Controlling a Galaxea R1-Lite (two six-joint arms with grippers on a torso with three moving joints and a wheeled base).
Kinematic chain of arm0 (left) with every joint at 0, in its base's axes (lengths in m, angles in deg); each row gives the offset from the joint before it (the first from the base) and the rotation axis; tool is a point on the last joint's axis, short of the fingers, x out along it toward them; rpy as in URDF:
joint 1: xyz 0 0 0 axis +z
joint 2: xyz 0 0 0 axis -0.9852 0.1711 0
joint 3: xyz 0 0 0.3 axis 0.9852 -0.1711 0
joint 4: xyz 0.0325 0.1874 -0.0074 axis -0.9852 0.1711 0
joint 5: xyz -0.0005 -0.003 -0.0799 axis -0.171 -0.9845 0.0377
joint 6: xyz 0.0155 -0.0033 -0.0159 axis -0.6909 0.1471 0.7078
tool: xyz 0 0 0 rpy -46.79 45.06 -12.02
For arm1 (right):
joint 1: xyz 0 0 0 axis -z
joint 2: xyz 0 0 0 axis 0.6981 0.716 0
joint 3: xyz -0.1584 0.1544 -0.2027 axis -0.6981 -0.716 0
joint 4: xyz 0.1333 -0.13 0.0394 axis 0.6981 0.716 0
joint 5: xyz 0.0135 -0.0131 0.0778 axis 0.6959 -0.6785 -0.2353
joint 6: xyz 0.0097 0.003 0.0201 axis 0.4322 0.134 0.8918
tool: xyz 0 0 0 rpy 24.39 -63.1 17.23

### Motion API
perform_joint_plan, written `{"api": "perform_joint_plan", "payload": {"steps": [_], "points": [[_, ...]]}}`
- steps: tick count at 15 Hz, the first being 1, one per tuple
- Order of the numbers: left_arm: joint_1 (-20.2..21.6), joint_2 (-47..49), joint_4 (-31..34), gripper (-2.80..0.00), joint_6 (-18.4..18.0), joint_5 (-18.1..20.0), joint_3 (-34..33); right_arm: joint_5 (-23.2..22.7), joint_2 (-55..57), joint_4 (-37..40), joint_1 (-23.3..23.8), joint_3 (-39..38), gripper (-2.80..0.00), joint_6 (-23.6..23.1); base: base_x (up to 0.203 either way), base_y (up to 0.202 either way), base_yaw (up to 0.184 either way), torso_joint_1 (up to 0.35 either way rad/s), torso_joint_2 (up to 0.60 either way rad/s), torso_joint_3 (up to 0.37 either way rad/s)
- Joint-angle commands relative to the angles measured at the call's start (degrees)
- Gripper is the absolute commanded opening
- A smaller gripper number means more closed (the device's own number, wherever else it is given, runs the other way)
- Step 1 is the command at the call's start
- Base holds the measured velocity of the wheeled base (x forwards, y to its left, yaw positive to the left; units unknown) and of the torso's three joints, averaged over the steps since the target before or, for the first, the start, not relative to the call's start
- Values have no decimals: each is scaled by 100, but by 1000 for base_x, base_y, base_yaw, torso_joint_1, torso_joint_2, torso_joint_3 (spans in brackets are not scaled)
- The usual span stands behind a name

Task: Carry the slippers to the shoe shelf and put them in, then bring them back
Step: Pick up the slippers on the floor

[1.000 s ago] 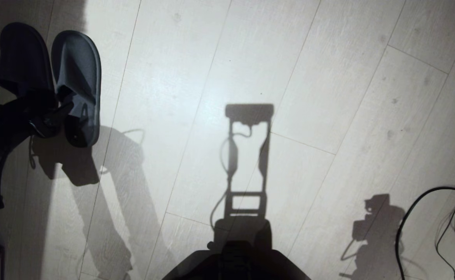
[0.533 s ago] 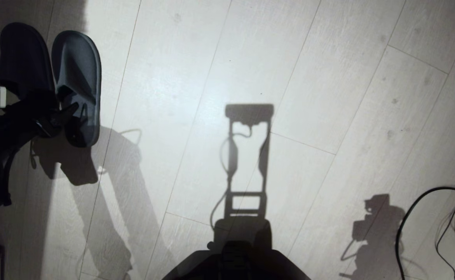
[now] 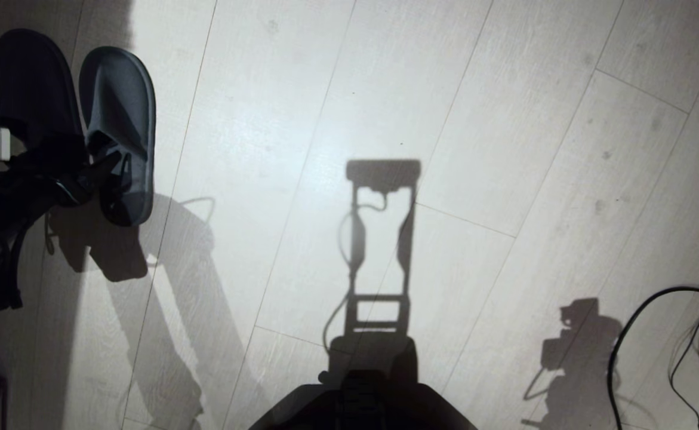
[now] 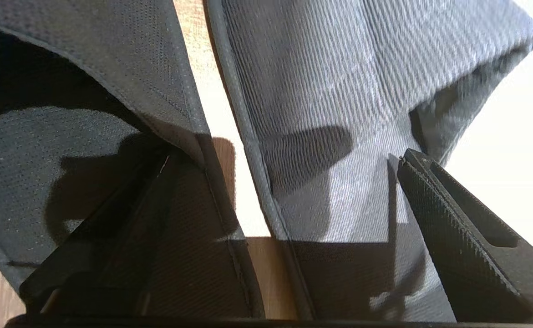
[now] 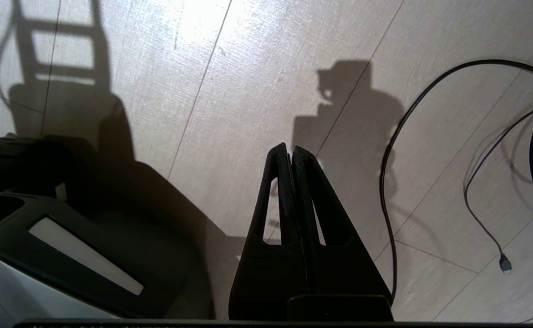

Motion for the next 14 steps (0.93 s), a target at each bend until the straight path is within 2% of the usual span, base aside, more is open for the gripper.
{"api": "perform_joint_plan", "payload": {"steps": [1,14], "points": [[1,-50,-51,0,75,14,1,-2,-2,2,-5,-1,-280,-3,0,0,0,0,0,0],[1,208,-51,0,20,-30,337,-2,-2,2,-1,-1,-280,-3,0,0,0,0,0,0]]}}
